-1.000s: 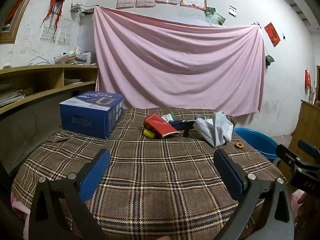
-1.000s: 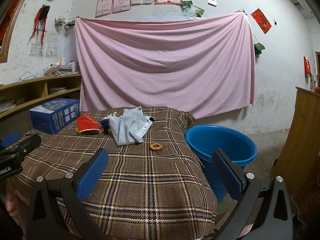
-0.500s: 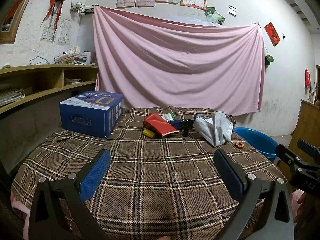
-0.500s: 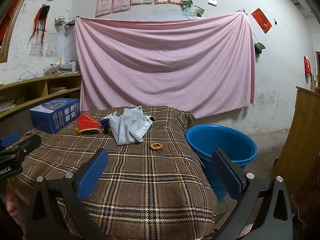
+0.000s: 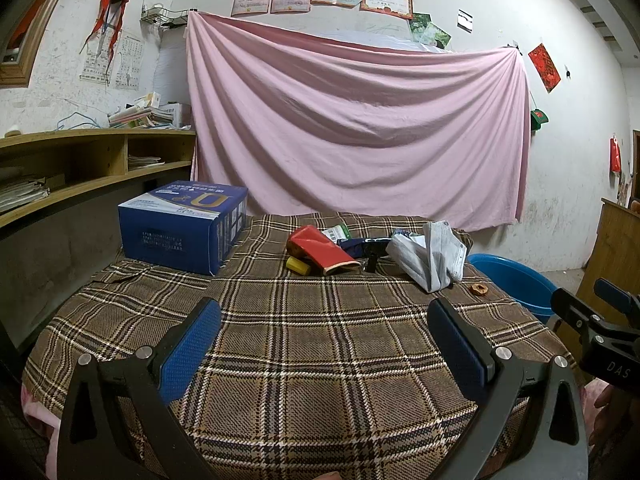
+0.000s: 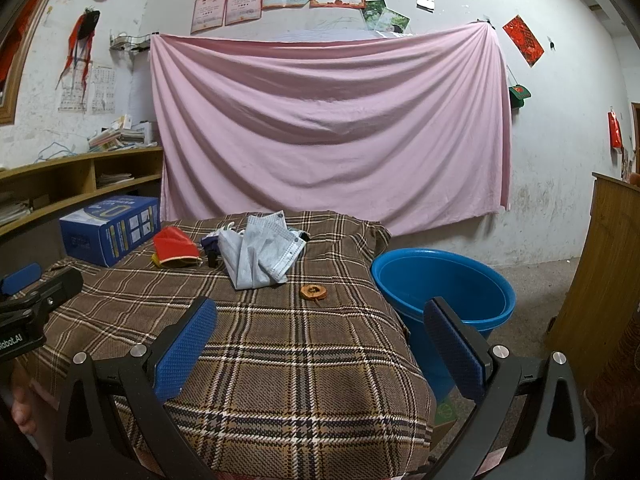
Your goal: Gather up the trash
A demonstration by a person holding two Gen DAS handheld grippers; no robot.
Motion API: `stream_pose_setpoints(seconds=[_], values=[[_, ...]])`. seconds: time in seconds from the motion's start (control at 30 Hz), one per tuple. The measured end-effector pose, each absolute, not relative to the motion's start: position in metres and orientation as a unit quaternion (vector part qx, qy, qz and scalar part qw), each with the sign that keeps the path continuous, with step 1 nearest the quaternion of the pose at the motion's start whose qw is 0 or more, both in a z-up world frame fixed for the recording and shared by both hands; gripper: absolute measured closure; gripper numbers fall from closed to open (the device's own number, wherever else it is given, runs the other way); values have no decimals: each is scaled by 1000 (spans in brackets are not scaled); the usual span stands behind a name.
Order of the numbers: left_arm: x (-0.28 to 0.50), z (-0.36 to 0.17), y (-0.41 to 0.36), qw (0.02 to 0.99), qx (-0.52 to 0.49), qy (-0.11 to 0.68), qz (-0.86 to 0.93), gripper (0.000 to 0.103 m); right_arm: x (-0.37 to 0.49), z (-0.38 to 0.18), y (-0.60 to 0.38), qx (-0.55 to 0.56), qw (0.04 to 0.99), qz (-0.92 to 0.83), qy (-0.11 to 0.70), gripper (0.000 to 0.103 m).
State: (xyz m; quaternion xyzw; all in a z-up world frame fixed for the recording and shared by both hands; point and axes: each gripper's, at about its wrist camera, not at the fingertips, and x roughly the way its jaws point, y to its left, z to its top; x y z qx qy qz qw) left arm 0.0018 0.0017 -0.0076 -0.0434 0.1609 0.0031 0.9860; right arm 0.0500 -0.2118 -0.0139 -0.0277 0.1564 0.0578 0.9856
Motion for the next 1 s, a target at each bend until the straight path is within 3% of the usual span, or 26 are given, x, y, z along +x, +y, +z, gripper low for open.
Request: stream_pose_setpoints(seconds=[0.7,1.0], values=[[56,25,12,992,-46,115,34,2,96,25,-220,-13,990,56,127,0],[107,18,39,980,-69,181,42,2,158,21,-193,-14,976,79,203,0]])
